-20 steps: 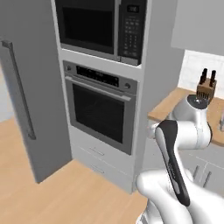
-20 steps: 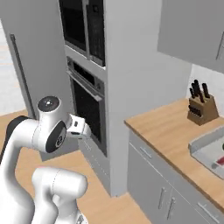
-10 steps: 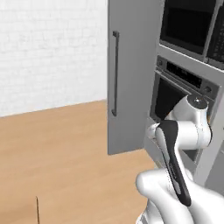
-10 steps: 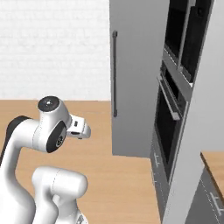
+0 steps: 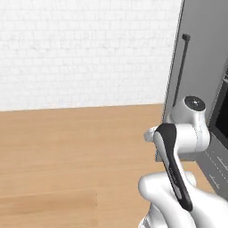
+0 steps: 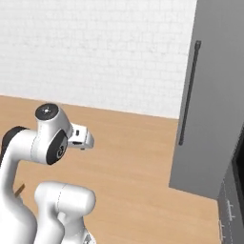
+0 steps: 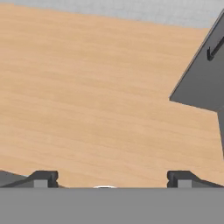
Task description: Place one avocado and one steak in each tupperware on the nearby counter, to pack two identical lunches.
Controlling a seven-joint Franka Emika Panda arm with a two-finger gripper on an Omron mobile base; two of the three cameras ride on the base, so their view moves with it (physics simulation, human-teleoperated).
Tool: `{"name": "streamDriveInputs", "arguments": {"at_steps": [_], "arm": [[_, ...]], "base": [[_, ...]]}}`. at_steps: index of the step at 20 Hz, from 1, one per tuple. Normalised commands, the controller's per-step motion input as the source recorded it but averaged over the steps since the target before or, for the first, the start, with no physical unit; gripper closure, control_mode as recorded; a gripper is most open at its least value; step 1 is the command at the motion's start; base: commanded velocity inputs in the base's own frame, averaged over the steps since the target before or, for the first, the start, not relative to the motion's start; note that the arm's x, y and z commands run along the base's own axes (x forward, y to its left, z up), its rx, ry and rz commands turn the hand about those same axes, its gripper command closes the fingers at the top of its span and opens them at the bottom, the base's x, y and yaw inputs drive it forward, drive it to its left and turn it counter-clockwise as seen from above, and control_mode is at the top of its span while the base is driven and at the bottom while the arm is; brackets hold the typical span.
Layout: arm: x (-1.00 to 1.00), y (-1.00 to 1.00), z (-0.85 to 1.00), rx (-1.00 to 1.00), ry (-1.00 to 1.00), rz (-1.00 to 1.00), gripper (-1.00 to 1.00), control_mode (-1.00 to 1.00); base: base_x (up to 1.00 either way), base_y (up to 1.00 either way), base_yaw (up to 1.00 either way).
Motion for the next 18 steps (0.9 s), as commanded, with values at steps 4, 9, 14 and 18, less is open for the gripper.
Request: {"name": "streamDriveInputs", "arguments": {"at_steps": [4, 9, 14, 18], "arm": [[0.0, 0.0, 0.0, 0.0, 0.0, 0.0, -1.0, 1.0], [0.0, 0.0, 0.0, 0.0, 0.0, 0.0, -1.0, 1.0], [0.0, 0.0, 0.0, 0.0, 0.0, 0.0, -1.0, 1.0], [0.0, 0.0, 0.0, 0.0, 0.0, 0.0, -1.0, 1.0]], "base": [[1.0, 0.0, 0.0], [1.0, 0.0, 0.0], [1.0, 0.14, -0.01], [1.0, 0.57, -0.08]]}}
